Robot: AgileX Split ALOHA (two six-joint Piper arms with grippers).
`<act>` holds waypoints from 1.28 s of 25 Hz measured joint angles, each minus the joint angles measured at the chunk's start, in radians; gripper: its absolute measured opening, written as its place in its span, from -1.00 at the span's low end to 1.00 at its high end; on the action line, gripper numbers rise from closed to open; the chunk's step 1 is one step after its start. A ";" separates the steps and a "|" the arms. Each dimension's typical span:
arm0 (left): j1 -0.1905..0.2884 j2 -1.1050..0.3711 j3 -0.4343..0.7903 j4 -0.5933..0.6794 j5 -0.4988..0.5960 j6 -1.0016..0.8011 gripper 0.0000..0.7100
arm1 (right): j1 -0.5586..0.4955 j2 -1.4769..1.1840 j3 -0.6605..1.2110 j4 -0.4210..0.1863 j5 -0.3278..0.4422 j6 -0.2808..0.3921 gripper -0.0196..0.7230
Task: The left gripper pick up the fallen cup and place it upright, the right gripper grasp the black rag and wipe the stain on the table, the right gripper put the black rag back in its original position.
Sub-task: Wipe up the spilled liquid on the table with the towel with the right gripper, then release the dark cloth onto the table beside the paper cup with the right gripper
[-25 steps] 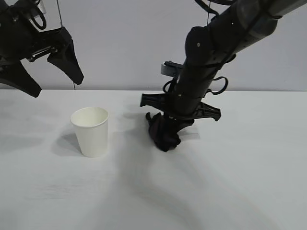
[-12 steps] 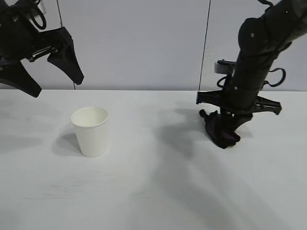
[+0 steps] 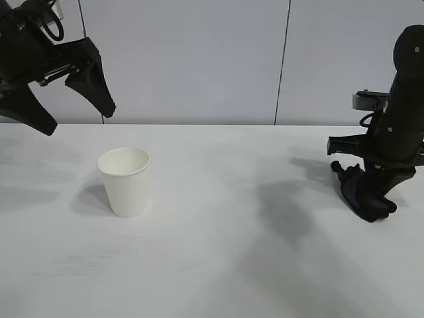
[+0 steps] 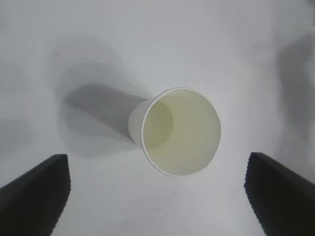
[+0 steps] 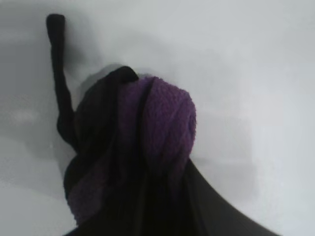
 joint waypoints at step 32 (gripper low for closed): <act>0.000 0.000 0.000 -0.026 0.009 0.000 0.96 | 0.144 -0.191 -0.025 0.404 0.083 -0.197 0.70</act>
